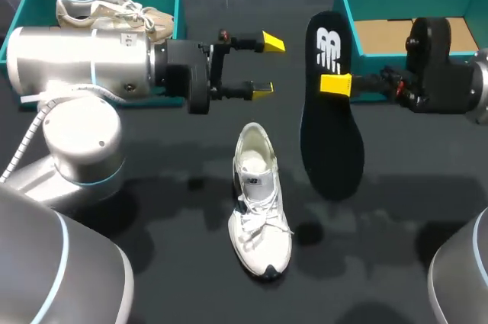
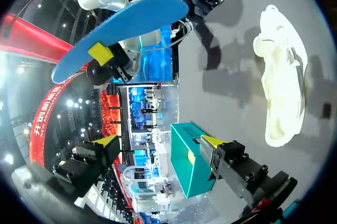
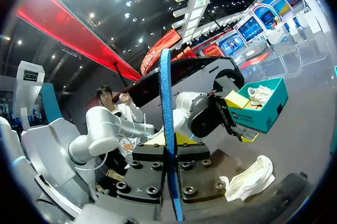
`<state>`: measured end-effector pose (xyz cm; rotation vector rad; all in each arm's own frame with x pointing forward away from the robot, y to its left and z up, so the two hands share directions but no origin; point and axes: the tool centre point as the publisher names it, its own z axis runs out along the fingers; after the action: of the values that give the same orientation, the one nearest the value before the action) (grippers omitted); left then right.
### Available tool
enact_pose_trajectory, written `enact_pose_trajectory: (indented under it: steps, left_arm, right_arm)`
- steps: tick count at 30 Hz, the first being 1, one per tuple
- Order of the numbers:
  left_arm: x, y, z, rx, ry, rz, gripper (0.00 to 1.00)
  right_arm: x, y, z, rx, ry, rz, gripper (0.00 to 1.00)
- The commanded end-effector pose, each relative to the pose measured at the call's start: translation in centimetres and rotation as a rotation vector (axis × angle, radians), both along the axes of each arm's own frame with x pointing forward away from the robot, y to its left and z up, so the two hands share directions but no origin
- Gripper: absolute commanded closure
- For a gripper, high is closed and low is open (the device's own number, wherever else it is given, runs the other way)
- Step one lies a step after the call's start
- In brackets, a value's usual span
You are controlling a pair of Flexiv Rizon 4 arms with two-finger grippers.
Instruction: Take the shoe out of the shoebox, open the shoe tongue, remove and reinsert the insole, then place the shoe into the shoebox
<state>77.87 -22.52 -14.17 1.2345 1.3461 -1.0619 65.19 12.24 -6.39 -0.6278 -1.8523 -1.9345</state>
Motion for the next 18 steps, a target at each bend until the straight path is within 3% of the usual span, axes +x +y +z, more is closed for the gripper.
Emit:
enact_pose_trajectory:
  steps: [1, 8, 15, 18]
  left_arm:
    - [-0.5, 0.5, -0.2, -0.036, -0.007, 0.002, 0.00]
    - [-0.5, 0.5, -0.2, -0.036, -0.007, 0.002, 0.00]
    - [-0.5, 0.5, -0.2, -0.036, -0.007, 0.002, 0.00]
    - [-0.5, 0.5, -0.2, -0.036, -0.007, 0.002, 0.00]
  right_arm:
    - [3.1, 0.2, -1.1, 0.026, -0.003, 0.088, 1.00]
    - [3.1, 0.2, -1.1, 0.026, -0.003, 0.088, 1.00]
    - [7.7, -0.2, -2.1, 0.070, 0.268, 0.038, 1.00]
    - [8.9, -0.5, -2.6, 0.052, 0.297, 0.019, 1.00]
